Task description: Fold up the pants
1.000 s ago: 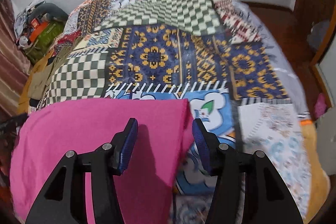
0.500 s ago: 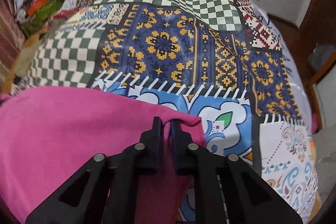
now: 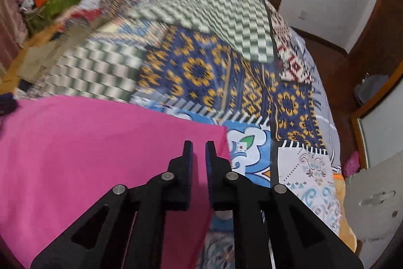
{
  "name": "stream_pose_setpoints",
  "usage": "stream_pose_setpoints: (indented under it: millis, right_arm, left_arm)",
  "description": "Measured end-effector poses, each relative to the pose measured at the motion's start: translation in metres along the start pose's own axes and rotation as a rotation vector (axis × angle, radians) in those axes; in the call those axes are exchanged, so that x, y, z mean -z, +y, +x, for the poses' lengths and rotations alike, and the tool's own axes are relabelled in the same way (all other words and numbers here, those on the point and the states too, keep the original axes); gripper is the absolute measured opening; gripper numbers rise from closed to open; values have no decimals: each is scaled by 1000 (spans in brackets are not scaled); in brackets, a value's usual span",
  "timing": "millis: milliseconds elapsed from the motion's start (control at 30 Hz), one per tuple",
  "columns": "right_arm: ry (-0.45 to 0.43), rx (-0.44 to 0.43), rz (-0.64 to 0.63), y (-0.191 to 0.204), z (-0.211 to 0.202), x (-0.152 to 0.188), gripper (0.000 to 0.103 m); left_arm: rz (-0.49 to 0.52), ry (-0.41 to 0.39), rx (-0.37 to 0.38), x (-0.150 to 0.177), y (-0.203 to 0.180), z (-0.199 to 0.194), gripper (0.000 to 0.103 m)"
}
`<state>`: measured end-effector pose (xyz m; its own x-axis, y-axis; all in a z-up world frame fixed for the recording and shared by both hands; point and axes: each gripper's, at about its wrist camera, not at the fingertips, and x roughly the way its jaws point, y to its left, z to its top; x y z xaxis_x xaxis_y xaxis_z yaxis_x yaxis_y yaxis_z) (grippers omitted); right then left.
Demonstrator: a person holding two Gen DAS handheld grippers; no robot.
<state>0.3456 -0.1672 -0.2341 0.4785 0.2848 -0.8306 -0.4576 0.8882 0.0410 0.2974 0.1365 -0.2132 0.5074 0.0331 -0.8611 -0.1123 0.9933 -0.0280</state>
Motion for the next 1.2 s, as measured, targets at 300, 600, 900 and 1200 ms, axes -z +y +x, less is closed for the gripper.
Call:
stream_pose_setpoints:
  millis: [300, 600, 900, 1200]
  right_arm:
    - [-119, -196, -59, 52, -59, -15, 34]
    - [-41, -315, -132, 113, -32, -14, 57]
    - [82, -301, -239, 128, -4, 7, 62]
    - [88, -308, -155, 99, -23, 37, 70]
  left_arm:
    - [35, -83, 92, -9, -26, -40, 73]
    - [39, 20, 95, -5, -32, -5, 78]
    - [91, 56, 72, 14, -30, 14, 92]
    - [137, 29, 31, 39, -29, -12, 93]
